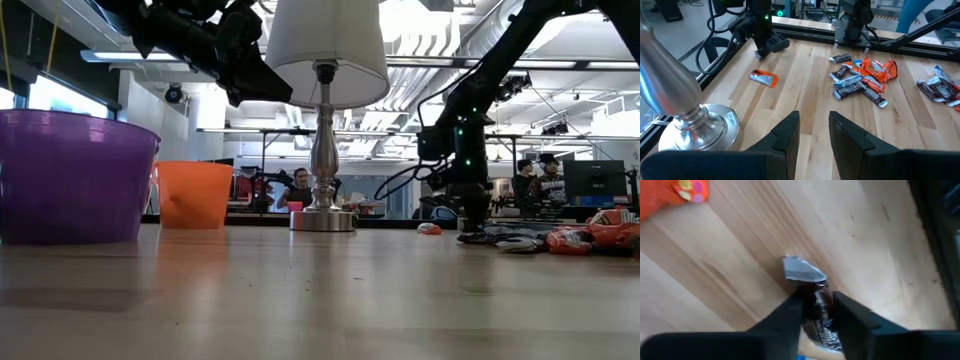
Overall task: Sort candy
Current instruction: Put the brown chocolate into the purple bucket
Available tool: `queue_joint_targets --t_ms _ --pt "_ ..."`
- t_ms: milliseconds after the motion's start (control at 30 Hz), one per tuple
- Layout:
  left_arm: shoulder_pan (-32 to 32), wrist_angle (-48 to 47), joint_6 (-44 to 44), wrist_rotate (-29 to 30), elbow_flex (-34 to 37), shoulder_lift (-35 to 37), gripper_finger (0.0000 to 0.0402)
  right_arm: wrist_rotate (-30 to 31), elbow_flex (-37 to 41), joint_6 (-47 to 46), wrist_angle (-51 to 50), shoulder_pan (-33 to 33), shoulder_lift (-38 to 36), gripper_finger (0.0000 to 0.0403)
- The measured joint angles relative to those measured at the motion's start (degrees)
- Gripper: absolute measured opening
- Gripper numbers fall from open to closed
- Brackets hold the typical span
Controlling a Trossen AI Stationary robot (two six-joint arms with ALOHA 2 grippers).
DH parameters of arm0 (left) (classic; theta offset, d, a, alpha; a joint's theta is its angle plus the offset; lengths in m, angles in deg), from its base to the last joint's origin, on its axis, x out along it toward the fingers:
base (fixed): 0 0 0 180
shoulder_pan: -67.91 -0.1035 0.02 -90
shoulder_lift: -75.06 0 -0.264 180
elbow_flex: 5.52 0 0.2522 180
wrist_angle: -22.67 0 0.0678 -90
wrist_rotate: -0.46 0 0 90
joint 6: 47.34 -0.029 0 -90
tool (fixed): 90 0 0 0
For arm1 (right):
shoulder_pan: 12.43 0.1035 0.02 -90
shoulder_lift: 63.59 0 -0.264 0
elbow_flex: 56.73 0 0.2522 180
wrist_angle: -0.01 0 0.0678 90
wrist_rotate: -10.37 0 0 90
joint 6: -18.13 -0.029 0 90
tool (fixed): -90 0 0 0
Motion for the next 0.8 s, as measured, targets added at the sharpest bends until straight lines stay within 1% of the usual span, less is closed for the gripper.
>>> queue_joint_targets --t_ms 67,100,133,300,400,500,700,800 --pt "0.0 0.0 0.1 0.0 0.0 0.0 0.0092 -1.2 0.0 -1.6 -0.7 0.0 0.0 0.0042" --pt "0.0 0.0 0.3 0.0 0.0 0.0 0.0092 -1.7 0.0 -2.4 -1.0 0.1 -0.1 0.0024" --pt "0.0 0.0 0.7 0.0 0.0 0.0 0.0092 -2.0 0.0 -3.0 -1.1 0.3 -0.1 0.0015" --pt "0.5 -0.3 2.7 -0.8 0.0 0.0 0.0092 -3.1 0.1 -6.6 -3.8 2.2 -0.6 0.0030" --pt "1.0 -0.3 3.0 -3.4 0.0 0.0 0.0092 -4.1 0.4 -7.5 -6.3 4.9 -1.9 0.0012" --pt "1.9 -0.3 3.0 -3.7 0.0 0.0 0.0092 -4.4 0.3 -9.4 -8.0 8.5 -4.2 0.0009" --pt "3.7 -0.3 3.1 -3.8 0.0 0.0 0.0092 -4.2 0.3 -16.2 -11.9 19.0 -10.6 0.0005" --pt "4.5 0.2 3.0 -3.8 0.0 0.0 0.0092 -3.8 0.3 -20.6 -11.5 25.7 -15.1 0.0005"
